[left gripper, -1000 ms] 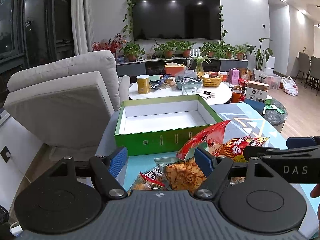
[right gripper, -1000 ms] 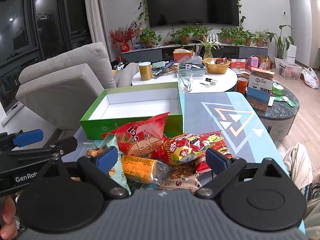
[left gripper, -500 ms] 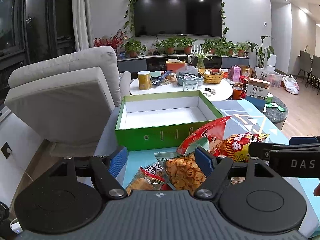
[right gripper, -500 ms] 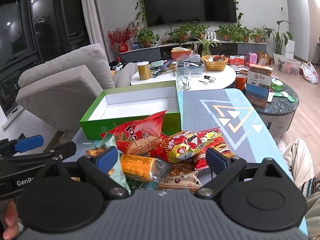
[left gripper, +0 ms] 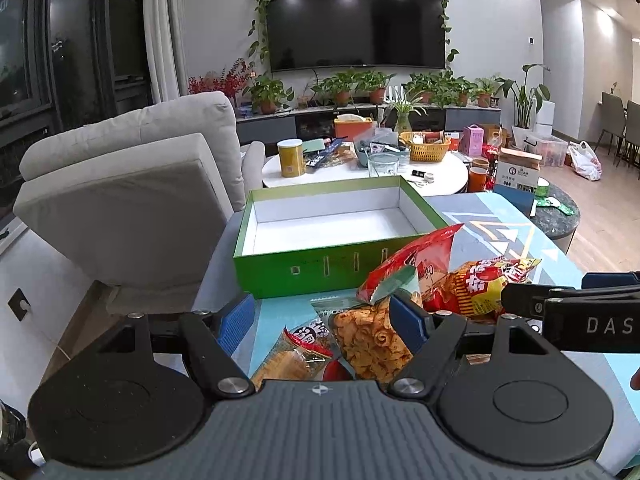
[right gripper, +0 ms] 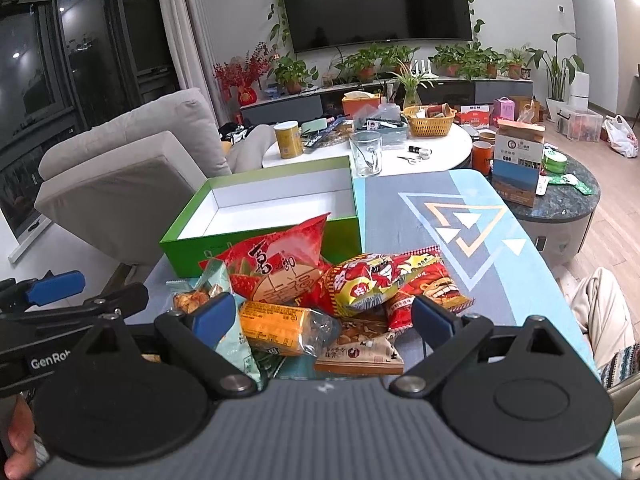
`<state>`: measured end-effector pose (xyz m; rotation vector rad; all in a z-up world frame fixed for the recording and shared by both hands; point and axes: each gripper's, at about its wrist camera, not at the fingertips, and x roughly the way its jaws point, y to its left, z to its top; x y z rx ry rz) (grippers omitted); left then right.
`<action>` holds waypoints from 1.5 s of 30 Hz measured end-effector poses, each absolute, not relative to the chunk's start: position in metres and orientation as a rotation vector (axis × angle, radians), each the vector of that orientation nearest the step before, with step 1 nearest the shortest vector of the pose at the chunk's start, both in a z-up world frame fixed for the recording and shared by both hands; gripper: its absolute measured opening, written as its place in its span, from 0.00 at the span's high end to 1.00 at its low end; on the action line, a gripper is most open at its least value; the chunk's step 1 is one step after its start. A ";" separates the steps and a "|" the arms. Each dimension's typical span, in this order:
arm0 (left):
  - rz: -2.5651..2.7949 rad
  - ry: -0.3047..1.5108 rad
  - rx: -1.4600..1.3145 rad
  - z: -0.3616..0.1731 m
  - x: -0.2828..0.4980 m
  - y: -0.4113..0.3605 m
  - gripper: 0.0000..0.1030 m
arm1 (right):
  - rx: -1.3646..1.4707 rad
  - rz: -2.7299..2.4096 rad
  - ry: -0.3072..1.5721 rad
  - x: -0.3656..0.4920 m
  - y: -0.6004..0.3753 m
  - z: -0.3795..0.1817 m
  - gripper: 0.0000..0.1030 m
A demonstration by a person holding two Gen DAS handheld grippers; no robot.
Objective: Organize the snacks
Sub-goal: 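Move the right tool toward the snack pile beside the green box, then grasp the green-and-orange chip bag with the right gripper and lift it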
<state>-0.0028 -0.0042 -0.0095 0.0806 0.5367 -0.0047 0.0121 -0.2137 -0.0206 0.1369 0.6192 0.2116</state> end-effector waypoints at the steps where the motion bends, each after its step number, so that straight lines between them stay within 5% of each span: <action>1: -0.005 0.540 0.080 -0.011 -0.002 -0.004 0.30 | 0.137 0.213 0.620 0.013 -0.214 -0.021 0.39; 45: -0.240 0.685 0.109 -0.064 0.001 -0.010 0.32 | 0.077 0.323 0.778 0.034 -0.162 -0.048 0.39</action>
